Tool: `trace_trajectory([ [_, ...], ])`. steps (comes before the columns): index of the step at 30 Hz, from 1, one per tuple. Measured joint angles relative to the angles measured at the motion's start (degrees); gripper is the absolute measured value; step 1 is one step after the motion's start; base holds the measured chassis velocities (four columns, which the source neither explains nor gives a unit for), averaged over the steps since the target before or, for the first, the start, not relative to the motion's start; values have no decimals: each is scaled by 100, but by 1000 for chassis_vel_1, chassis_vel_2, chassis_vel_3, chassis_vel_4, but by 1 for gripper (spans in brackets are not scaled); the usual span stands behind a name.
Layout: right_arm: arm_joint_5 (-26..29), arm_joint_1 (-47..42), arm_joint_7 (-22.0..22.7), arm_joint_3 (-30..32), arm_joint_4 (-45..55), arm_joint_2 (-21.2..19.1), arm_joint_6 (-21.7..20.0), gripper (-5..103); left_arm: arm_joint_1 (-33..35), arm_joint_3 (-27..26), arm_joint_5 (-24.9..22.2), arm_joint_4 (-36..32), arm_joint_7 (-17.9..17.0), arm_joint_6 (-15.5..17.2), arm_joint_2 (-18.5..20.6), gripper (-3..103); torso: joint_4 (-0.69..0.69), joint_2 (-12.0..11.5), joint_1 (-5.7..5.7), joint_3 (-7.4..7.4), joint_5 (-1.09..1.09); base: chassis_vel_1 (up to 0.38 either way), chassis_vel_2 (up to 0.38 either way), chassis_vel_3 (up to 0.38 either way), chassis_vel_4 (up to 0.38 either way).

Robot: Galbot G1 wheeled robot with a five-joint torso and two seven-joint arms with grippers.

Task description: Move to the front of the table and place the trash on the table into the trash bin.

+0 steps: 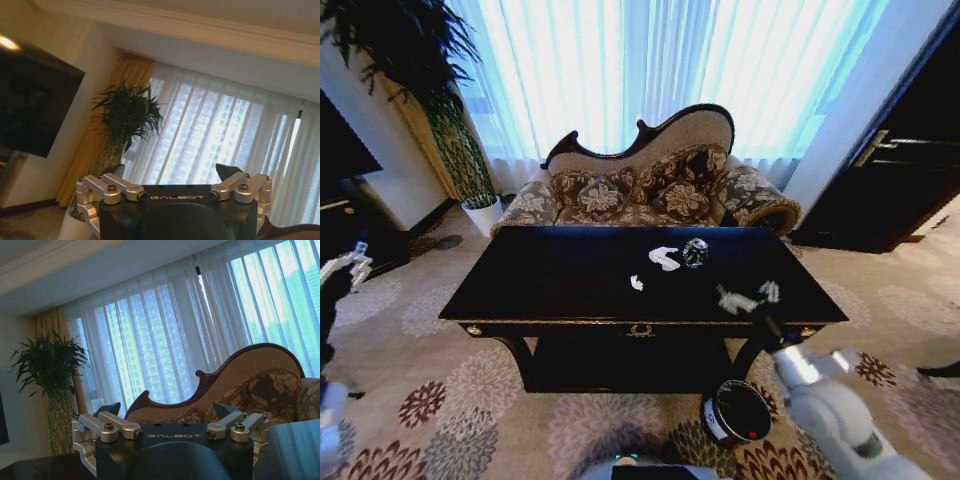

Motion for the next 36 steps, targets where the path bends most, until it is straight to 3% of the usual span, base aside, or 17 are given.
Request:
trace_trajectory([
  [7,-48,710,17,-284,-504,-163,-20,100,-224,534,97,-1,-16,10,186,100,-3,-1,0,0,0,0,0,0,0],
  [12,-44,1235,114,-511,-718,-399,-179,100,-363,946,466,0,-5,3,157,100,-2,0,0,0,-1,0,0,0,0],
  [16,-179,2011,38,-1192,-1174,-687,-400,100,-380,945,668,0,45,-56,235,100,-1,0,0,0,-1,0,0,0,0],
  [17,-179,2011,38,-1192,-1174,-687,-400,100,-380,945,668,0,45,-56,235,100,-1,0,0,0,-1,0,0,0,0],
  [21,-360,3068,20,-2405,-2216,-961,-293,100,-355,797,669,193,159,-123,289,100,1,-1,1,0,2,0,0,0,0],
  [25,-361,3614,20,-2864,-2646,-1039,-260,100,-381,816,698,357,192,-139,300,100,0,0,1,0,-1,0,0,0,0],
  [36,-251,3953,-94,-3010,-2970,-1101,-188,100,-493,1063,894,443,241,-140,282,100,-1,0,1,0,0,0,0,0,0],
])
